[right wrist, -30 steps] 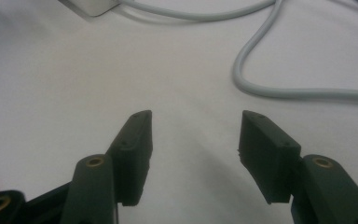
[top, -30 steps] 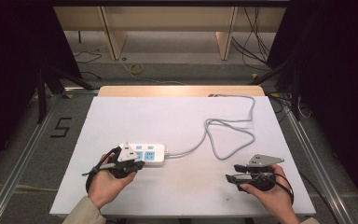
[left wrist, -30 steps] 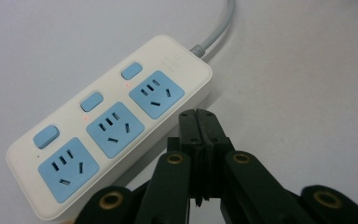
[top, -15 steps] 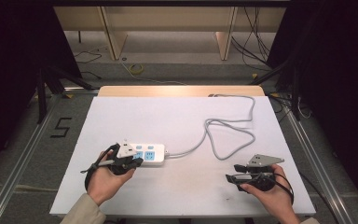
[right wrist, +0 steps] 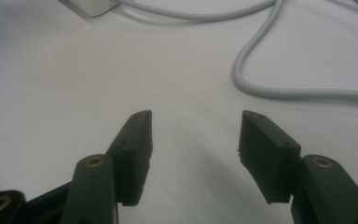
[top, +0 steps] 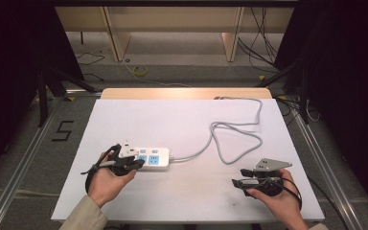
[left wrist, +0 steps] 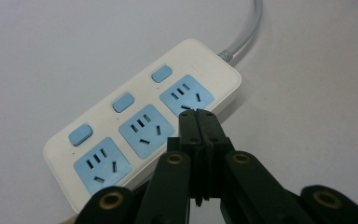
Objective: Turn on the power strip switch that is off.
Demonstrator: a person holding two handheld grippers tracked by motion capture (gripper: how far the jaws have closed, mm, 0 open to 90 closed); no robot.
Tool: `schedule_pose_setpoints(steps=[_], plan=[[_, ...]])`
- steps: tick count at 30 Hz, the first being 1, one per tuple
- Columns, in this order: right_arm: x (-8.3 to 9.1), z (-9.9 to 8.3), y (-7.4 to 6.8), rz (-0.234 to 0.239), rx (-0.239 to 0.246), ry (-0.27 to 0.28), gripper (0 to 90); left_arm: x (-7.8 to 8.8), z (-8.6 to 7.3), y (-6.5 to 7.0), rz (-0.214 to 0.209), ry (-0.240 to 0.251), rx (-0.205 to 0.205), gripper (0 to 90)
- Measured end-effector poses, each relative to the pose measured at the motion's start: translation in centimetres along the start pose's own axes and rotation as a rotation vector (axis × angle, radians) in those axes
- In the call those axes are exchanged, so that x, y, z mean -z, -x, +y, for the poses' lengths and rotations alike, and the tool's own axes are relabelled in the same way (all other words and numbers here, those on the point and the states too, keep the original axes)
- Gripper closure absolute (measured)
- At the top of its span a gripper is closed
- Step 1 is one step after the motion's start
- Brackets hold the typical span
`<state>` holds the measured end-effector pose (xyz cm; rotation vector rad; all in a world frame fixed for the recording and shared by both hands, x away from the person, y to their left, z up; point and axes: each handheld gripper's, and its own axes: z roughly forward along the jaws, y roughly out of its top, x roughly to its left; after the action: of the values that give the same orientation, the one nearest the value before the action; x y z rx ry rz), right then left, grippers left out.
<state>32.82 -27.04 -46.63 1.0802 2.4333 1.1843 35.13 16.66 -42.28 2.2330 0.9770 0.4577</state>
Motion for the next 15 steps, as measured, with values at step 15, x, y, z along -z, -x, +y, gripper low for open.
schedule_pose_setpoints(steps=[15], plan=[[0.0, 0.0, 0.0, 0.0, 0.001, 0.0, 45.3, 0.35, 0.31, -0.97, 0.029, -0.006, 0.022, 89.8]])
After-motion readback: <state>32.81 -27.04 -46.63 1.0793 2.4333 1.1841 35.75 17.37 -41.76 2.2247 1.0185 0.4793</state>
